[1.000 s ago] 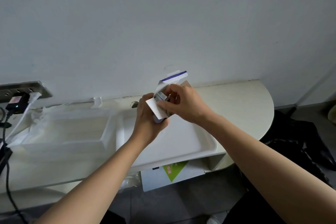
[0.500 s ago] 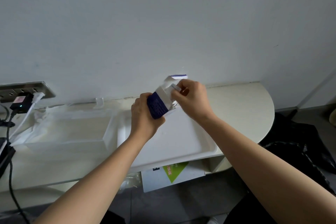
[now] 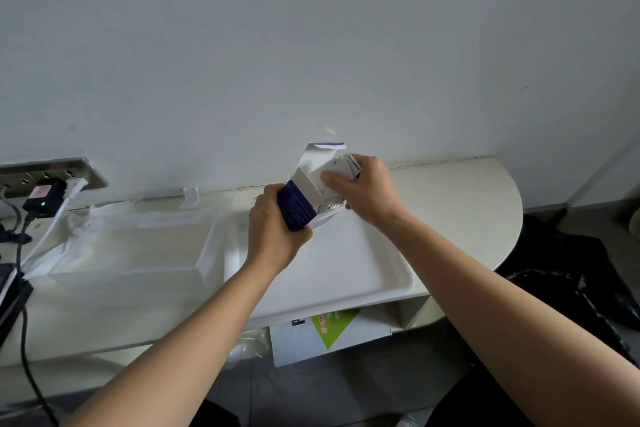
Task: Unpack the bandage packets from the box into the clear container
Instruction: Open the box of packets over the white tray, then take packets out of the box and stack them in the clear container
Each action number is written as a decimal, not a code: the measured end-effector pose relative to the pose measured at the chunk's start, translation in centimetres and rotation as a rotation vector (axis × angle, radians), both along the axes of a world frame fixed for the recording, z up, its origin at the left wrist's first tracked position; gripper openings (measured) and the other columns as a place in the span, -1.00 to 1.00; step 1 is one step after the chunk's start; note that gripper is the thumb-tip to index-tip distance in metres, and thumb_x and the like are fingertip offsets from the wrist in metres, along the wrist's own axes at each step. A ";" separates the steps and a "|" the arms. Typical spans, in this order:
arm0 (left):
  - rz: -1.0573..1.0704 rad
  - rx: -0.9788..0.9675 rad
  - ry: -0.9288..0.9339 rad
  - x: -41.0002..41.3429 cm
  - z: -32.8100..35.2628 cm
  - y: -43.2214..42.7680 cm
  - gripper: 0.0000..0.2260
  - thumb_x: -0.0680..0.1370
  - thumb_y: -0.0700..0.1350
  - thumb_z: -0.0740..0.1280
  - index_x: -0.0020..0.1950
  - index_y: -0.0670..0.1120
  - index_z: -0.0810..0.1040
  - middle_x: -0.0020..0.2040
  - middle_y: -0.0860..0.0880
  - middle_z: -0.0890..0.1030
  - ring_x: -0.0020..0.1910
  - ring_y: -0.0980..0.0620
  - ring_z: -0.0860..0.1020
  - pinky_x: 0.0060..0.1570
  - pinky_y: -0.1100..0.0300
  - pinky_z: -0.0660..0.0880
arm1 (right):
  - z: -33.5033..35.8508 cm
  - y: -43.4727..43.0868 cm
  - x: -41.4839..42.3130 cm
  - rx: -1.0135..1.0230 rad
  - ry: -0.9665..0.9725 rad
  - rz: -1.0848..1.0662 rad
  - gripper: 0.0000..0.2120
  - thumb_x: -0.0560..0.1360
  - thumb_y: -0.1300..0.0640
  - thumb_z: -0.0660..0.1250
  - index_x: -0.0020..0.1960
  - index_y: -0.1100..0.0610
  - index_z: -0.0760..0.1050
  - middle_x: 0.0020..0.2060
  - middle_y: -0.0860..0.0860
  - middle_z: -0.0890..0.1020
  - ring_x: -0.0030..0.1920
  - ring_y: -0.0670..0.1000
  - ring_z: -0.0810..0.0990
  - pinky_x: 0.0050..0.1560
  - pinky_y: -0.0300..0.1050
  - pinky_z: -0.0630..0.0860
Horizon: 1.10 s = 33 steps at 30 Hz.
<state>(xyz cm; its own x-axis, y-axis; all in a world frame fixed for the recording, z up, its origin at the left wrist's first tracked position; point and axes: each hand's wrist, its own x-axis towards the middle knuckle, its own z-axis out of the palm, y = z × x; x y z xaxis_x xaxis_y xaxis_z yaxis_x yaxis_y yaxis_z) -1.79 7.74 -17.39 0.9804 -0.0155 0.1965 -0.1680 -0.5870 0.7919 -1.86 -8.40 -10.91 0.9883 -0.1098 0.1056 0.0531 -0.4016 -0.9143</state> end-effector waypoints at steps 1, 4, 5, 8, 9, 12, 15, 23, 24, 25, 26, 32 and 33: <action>-0.009 0.003 0.011 0.0 -0.1 0.1 -0.47 0.26 -0.23 0.50 0.17 -0.07 0.38 0.03 0.01 0.51 0.03 -0.08 0.47 -0.07 0.05 0.45 | 0.1 -0.1 -0.1 -0.013 0.033 0.048 -0.88 0.46 0.16 0.37 -0.20 0.21 0.52 -0.39 0.02 0.54 -0.52 -0.13 0.42 -0.49 -0.23 0.38; -0.022 0.000 0.043 -0.3 -0.4 0.2 -0.47 0.24 -0.18 0.50 0.15 -0.05 0.38 0.03 0.03 0.52 0.04 -0.09 0.50 -0.08 0.02 0.49 | -0.1 -0.3 -0.1 -0.034 0.039 0.086 -0.91 0.47 0.21 0.36 -0.21 0.17 0.50 -0.41 0.01 0.52 -0.58 -0.18 0.41 -0.54 -0.32 0.36; -0.005 -0.008 0.047 -0.3 -0.4 0.2 -0.46 0.22 -0.12 0.50 0.14 -0.04 0.38 0.01 0.03 0.53 0.04 -0.10 0.50 -0.07 -0.01 0.49 | -0.3 -0.5 0.1 -0.006 0.015 0.042 -0.91 0.47 0.23 0.36 -0.21 0.17 0.50 -0.43 0.01 0.51 -0.58 -0.17 0.41 -0.54 -0.29 0.36; 0.101 -0.006 0.072 0.1 -0.2 0.6 -0.41 0.20 -0.01 0.52 0.17 -0.08 0.42 -0.15 0.12 0.44 0.14 -0.12 0.42 0.07 -0.03 0.45 | -0.8 -1.7 0.6 0.242 -0.040 -0.086 -0.92 0.48 0.27 0.36 -0.19 0.25 0.51 -0.43 0.06 0.52 -0.53 -0.05 0.42 -0.51 -0.19 0.38; 0.138 0.001 0.095 0.1 0.1 0.7 -0.41 0.23 -0.03 0.55 0.18 -0.08 0.42 -0.17 0.15 0.39 0.18 -0.09 0.37 0.11 -0.01 0.42 | -0.9 -2.3 0.7 0.325 -0.040 -0.114 -0.92 0.48 0.29 0.36 -0.18 0.26 0.51 -0.42 0.08 0.51 -0.51 -0.03 0.42 -0.52 -0.19 0.38; 0.174 -0.177 0.172 0.5 0.2 1.2 -0.39 0.14 -0.01 0.54 0.13 -0.03 0.42 -0.09 -0.01 0.53 0.05 -0.09 0.52 -0.10 -0.02 0.57 | -1.3 -4.0 0.7 0.494 0.053 -0.146 -0.95 0.50 0.28 0.35 -0.12 0.26 0.51 -0.35 0.10 0.50 -0.43 -0.03 0.45 -0.49 -0.25 0.41; 0.191 -0.329 0.230 0.8 0.1 1.3 -0.37 0.04 0.08 0.47 0.07 0.04 0.40 -0.03 0.02 0.61 -0.08 0.01 0.61 -0.22 0.12 0.59 | -2.8 -4.9 0.2 0.526 0.208 -0.128 -0.95 0.49 0.28 0.36 -0.15 0.22 0.52 -0.36 0.09 0.52 -0.42 -0.03 0.47 -0.48 -0.28 0.43; -0.012 -0.252 0.240 1.3 0.0 0.5 -0.52 0.20 -0.37 0.53 0.08 -0.21 0.53 -0.13 0.02 0.65 -0.25 0.28 0.62 -0.37 0.40 0.50 | -6.5 -4.8 -1.0 0.235 0.440 -0.019 -0.93 0.49 0.27 0.37 -0.09 0.27 0.51 -0.27 0.15 0.56 -0.41 0.00 0.51 -0.43 -0.25 0.53; -0.013 -0.225 0.245 1.4 -0.2 0.5 -0.50 0.16 -0.30 0.54 0.07 -0.19 0.56 -0.12 0.00 0.66 -0.21 0.21 0.64 -0.34 0.36 0.53 | -6.8 -4.9 -0.9 0.200 0.434 -0.027 -0.94 0.49 0.27 0.37 -0.12 0.25 0.50 -0.28 0.14 0.56 -0.42 0.00 0.50 -0.43 -0.25 0.53; 0.005 -0.211 0.263 1.6 -0.6 0.8 -0.50 0.13 -0.26 0.53 0.06 -0.17 0.58 -0.10 -0.01 0.67 -0.17 0.15 0.65 -0.30 0.32 0.55 | -7.1 -4.9 -0.9 0.170 0.433 -0.031 -0.93 0.49 0.26 0.37 -0.14 0.24 0.50 -0.29 0.13 0.55 -0.41 0.00 0.49 -0.41 -0.24 0.52; 0.027 -0.213 0.290 1.7 -0.7 1.0 -0.50 0.12 -0.22 0.52 0.06 -0.15 0.59 -0.08 -0.01 0.67 -0.15 0.11 0.65 -0.26 0.25 0.59 | -7.3 -5.0 -1.0 0.149 0.438 -0.030 -0.93 0.49 0.24 0.37 -0.13 0.24 0.51 -0.28 0.12 0.55 -0.39 0.00 0.50 -0.39 -0.23 0.52; 0.112 -0.122 0.233 1.2 -1.6 3.4 -0.54 0.21 -0.15 0.51 0.07 0.02 0.49 0.09 -0.04 0.61 0.05 -0.03 0.59 0.07 0.02 0.56 | -8.0 -4.5 -1.7 0.143 0.463 0.015 -0.87 0.48 0.21 0.40 -0.03 0.26 0.52 -0.27 0.10 0.57 -0.35 0.00 0.52 -0.32 -0.22 0.53; 0.113 -0.114 0.218 0.9 -1.5 3.7 -0.55 0.23 -0.16 0.51 0.06 0.05 0.47 0.09 -0.04 0.60 0.08 -0.05 0.57 0.06 0.01 0.55 | -8.1 -4.1 -1.8 0.159 0.463 0.017 -0.85 0.48 0.22 0.40 0.01 0.27 0.53 -0.24 0.11 0.58 -0.34 0.00 0.52 -0.33 -0.23 0.53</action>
